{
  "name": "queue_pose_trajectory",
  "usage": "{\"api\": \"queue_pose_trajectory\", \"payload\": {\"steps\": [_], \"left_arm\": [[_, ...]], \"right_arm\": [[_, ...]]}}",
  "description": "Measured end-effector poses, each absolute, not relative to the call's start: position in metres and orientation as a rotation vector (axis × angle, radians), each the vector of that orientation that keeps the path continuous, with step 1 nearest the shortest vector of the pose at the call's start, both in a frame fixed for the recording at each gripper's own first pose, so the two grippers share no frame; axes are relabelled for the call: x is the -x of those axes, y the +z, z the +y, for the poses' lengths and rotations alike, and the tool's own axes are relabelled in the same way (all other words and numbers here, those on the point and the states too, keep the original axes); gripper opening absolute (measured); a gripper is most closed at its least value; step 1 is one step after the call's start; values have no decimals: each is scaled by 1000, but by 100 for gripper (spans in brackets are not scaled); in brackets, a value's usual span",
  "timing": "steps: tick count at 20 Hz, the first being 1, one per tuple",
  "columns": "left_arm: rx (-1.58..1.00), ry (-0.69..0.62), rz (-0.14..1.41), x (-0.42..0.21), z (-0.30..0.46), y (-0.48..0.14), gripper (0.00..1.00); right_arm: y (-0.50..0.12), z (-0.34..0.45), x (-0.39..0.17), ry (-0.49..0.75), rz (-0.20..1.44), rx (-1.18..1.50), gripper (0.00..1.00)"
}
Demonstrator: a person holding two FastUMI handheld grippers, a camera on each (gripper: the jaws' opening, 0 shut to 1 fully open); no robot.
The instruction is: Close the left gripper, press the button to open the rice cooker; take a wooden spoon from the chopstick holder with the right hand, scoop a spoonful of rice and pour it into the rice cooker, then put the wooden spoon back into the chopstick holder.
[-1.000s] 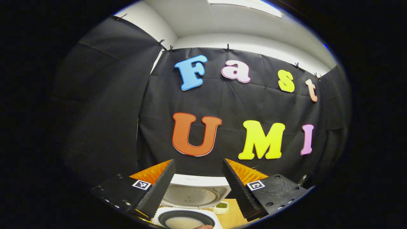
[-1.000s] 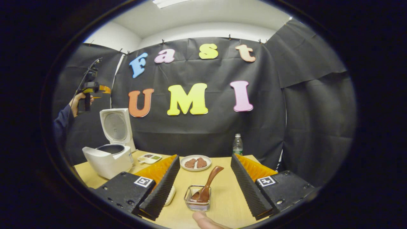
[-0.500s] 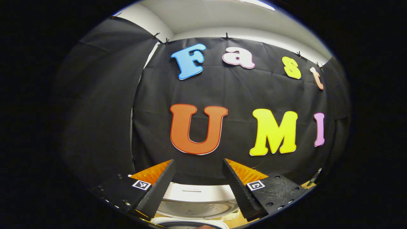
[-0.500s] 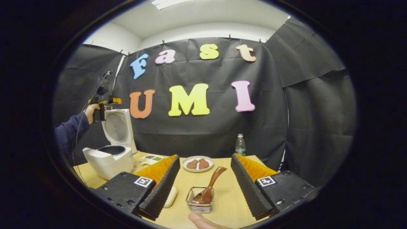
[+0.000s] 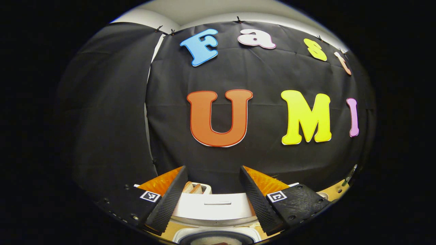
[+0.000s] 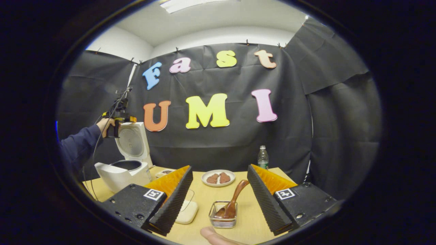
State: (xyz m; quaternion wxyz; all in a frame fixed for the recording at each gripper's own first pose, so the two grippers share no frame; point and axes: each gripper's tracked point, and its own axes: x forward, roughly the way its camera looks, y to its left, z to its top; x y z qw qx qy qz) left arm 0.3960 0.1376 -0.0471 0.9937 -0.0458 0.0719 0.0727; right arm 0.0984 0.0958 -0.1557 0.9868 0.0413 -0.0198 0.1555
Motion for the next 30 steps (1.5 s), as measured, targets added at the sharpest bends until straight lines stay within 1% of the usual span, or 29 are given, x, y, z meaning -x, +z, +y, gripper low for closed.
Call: {"api": "queue_pose_trajectory", "payload": {"steps": [3,6,11,13,16,21,27,30], "left_arm": [[91,141,190,-375,133,-51,98],[94,134,220,-352,129,-56,98],[100,118,301,-312,120,-77,98],[114,116,321,-299,117,-85,97],[121,124,391,-280,109,-110,97],[152,101,485,-245,90,-150,98],[110,87,535,-221,82,-186,99],[121,74,567,-213,79,-204,99]], "right_arm": [[-147,102,-78,344,-67,-104,100],[-149,105,-61,364,-58,-106,100],[-152,105,-39,369,-61,-106,100],[-157,109,-35,380,-51,-105,100],[-165,116,-33,412,-21,-98,100],[-160,108,-34,412,-36,-82,100],[-172,105,-42,410,-17,-63,100],[-176,116,-42,449,11,-74,100]]}}
